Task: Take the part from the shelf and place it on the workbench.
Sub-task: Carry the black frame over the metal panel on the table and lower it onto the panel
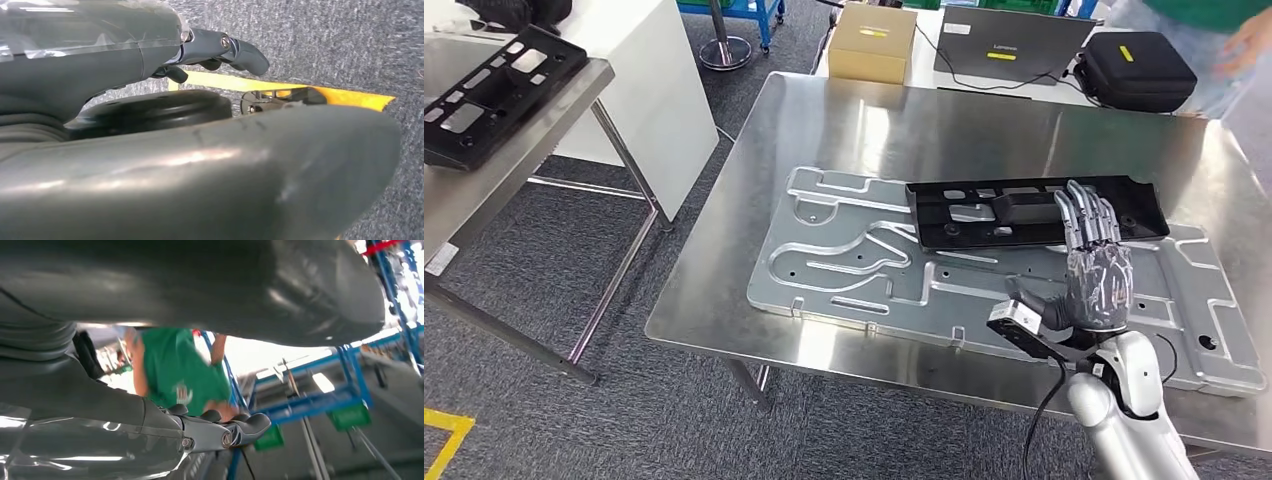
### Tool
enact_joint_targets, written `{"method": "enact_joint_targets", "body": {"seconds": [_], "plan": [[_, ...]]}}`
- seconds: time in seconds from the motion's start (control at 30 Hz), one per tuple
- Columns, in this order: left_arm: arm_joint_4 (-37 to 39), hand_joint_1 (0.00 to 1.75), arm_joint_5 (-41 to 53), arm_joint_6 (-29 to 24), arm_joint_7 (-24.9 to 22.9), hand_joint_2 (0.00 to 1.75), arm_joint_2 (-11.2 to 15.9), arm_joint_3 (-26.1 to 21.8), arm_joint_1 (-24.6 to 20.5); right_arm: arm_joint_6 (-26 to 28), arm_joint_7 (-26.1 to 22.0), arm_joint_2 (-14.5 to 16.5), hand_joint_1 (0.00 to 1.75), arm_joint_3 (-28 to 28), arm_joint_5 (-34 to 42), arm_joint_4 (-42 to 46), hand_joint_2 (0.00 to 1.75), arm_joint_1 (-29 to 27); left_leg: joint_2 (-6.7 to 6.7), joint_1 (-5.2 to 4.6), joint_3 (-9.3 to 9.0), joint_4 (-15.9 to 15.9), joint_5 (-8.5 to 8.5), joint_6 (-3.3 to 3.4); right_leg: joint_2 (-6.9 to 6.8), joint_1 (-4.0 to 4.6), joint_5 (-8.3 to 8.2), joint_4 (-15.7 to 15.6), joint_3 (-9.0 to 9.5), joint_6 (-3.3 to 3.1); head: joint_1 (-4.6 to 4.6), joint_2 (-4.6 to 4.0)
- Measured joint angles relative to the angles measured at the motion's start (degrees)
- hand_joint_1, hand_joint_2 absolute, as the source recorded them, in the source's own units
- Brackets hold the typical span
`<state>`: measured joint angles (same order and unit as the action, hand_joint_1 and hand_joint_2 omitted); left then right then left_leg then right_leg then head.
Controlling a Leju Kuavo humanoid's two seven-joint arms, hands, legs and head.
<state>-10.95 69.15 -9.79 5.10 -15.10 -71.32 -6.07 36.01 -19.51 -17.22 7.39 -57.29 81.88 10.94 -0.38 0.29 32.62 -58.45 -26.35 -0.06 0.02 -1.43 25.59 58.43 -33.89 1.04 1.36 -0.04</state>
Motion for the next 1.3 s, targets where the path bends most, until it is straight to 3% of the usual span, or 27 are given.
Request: {"method": "enact_joint_targets", "body": {"seconds": [0.1,0.13,0.17,0.23,0.3,0.33,0.37,0.4,0.47,0.53,0.63,0.7,0.77,0.8,0.83,0.87,0.93,1.0,1.1,1.23,1.3], "plan": [[0.0,0.0,0.01,0.03,-0.15,0.0,-0.01,-0.01,0.02,2.39,0.07,0.68,0.0,0.0,-0.17,2.87,0.0,-1.81,-0.03,-0.13,-0.17,0.58,0.32,1.22,0.0,-0.15,0.04,-0.08,0.09,1.13,-0.03,0.0],[0.0,0.0,0.0,-0.01,-0.2,0.0,-0.02,-0.02,0.02,2.9,-0.31,0.85,0.0,0.01,0.89,3.8,0.0,-2.44,-0.02,-0.08,-0.25,0.88,0.56,1.63,-0.01,-0.25,0.8,0.82,-0.25,1.36,-0.05,0.0],[0.0,0.0,-0.04,-0.08,-0.24,0.0,-0.03,-0.04,0.01,3.16,-0.91,1.04,0.0,0.03,2.49,4.7,0.0,-3.03,0.0,-0.02,-0.32,1.15,0.76,1.97,-0.01,-0.28,2.19,2.82,-1.11,1.49,-0.07,0.0],[0.0,0.0,-0.14,-0.24,-0.38,0.0,-0.05,-0.12,0.02,3.12,-2.59,1.63,0.0,0.26,6.62,6.35,0.0,-4.21,0.06,-0.16,-0.26,1.25,0.87,2.28,-0.01,-0.26,6.07,9.81,-4.26,1.6,-0.09,0.0],[0.0,0.0,-0.26,-0.46,-0.55,0.0,-0.07,-0.29,0.07,2.47,-4.34,2.47,0.0,1.01,10.86,7.7,0.0,-5.48,0.07,-0.4,-0.2,1.19,0.86,2.34,-0.01,-0.23,7.85,15.15,-6.63,1.65,-0.09,0.0],[0.0,0.0,-0.31,-0.65,-0.62,0.0,-0.08,-0.37,0.07,2.14,-5.21,2.93,0.0,1.62,12.83,8.35,0.0,-6.08,0.06,-0.5,-0.19,1.12,0.84,2.35,-0.01,-0.22,7.16,14.97,-6.42,1.56,-0.09,0.0],[0.0,0.0,-0.35,-0.88,-0.67,0.0,-0.11,-0.44,0.06,1.93,-5.99,3.45,0.0,2.34,14.59,9.08,0.0,-6.64,0.04,-0.57,-0.21,1.03,0.8,2.31,-0.02,-0.18,5.54,12.52,-5.08,1.36,-0.09,0.0],[0.0,0.0,-0.37,-1.07,-0.69,0.0,-0.15,-0.49,0.04,1.87,-6.61,4.0,0.0,3.07,15.85,9.83,0.0,-7.13,0.02,-0.61,-0.24,0.91,0.74,2.23,-0.04,-0.1,3.64,8.67,-3.0,1.06,-0.09,0.0],[0.0,0.0,-0.37,-1.27,-0.69,0.0,-0.21,-0.52,0.0,1.97,-7.35,5.04,0.0,4.31,16.91,11.09,0.0,-7.84,0.0,-0.86,-0.15,0.58,0.54,1.88,-0.09,0.3,1.45,2.03,0.4,0.43,-0.05,0.0],[0.0,0.0,-0.29,-1.31,-0.68,0.0,-0.22,-0.55,-0.01,2.04,-7.7,5.86,0.0,5.13,17.35,11.98,0.0,-8.48,0.01,-0.96,-0.04,0.47,0.45,1.35,-0.07,0.68,1.36,0.25,1.1,-0.06,-0.02,0.0],[0.0,0.0,0.28,-1.5,-0.67,0.0,-0.16,-0.56,-0.04,1.85,-7.99,7.56,0.0,6.33,19.07,13.39,0.0,-9.58,0.03,-0.77,0.21,-0.25,-0.24,0.4,-0.07,0.41,0.93,-0.2,1.14,-0.96,0.03,0.0],[0.0,0.0,0.82,-1.75,-0.68,0.0,-0.05,-0.55,-0.07,0.97,-8.39,9.01,0.0,7.5,21.22,14.14,0.0,-10.0,0.04,-0.56,2.15,-4.77,-3.17,-0.28,-0.14,0.16,0.75,-0.48,1.24,-1.5,0.16,0.0],[0.0,0.0,1.24,-2.09,-0.62,0.0,0.07,-0.54,-0.08,-0.46,-8.75,10.3,0.0,8.93,24.29,14.44,0.0,-10.3,0.06,-0.27,5.56,-12.32,-6.78,-0.83,-0.14,0.17,0.78,-0.44,1.18,-1.71,0.26,0.0],[0.0,0.0,1.39,-2.29,-0.49,0.0,0.14,-0.54,-0.07,-1.13,-8.91,10.89,0.0,9.73,25.73,14.42,0.0,-10.48,0.06,-0.13,6.75,-14.95,-7.52,-1.02,-0.14,0.16,0.79,-0.39,1.15,-1.73,0.26,0.0],[0.0,0.0,1.5,-2.51,-0.3,0.0,0.2,-0.54,-0.07,-1.61,-9.08,11.42,0.0,10.5,26.8,14.32,0.0,-10.67,0.06,-0.02,6.98,-15.47,-7.11,-1.13,-0.13,0.15,0.81,-0.34,1.13,-1.73,0.26,0.0],[0.0,0.0,1.56,-2.77,-0.02,0.0,0.27,-0.54,-0.08,-2.04,-9.35,11.98,0.0,11.3,27.59,14.14,0.0,-10.87,0.07,0.09,6.09,-13.68,-5.66,-1.17,-0.09,0.14,0.84,-0.27,1.15,-1.7,0.26,0.0],[0.0,0.0,1.55,-3.16,0.43,0.0,0.44,-0.54,-0.16,-2.82,-9.87,13.08,0.0,12.92,28.75,13.61,0.0,-11.17,0.07,0.21,2.25,-6.02,-2.0,-0.99,0.0,0.18,0.96,-0.1,1.19,-1.49,0.26,0.0],[0.0,0.0,1.5,-3.28,0.61,0.0,0.56,-0.54,-0.29,-3.18,-10.06,13.9,0.0,14.16,29.18,13.09,0.0,-11.34,0.02,0.07,-0.43,-0.57,-0.44,-0.49,0.05,0.35,1.08,0.13,1.1,-0.99,0.21,0.0],[0.0,0.0,1.45,-3.28,0.68,0.0,0.61,-0.54,-0.32,-3.37,-10.09,14.36,0.0,14.8,29.41,12.78,0.0,-11.44,-0.04,-0.1,-0.67,0.25,-0.45,-0.03,0.03,0.44,1.04,0.16,0.98,-0.46,0.16,0.0],[0.0,0.0,1.44,-3.28,0.7,0.0,0.62,-0.54,-0.28,-3.47,-10.08,14.4,0.0,14.87,29.51,12.73,0.0,-11.44,-0.06,-0.13,-0.65,0.23,-0.46,0.04,0.03,0.48,1.02,0.12,0.99,-0.35,0.17,0.0],[0.0,0.0,1.3,-3.28,0.76,0.0,0.66,-0.54,-0.2,-4.3,-9.98,14.67,0.0,15.13,30.14,12.52,0.0,-11.43,-0.05,-0.05,-0.69,0.55,-0.2,0.55,0.04,0.46,0.96,0.04,1.01,0.08,0.18,0.0]]}}
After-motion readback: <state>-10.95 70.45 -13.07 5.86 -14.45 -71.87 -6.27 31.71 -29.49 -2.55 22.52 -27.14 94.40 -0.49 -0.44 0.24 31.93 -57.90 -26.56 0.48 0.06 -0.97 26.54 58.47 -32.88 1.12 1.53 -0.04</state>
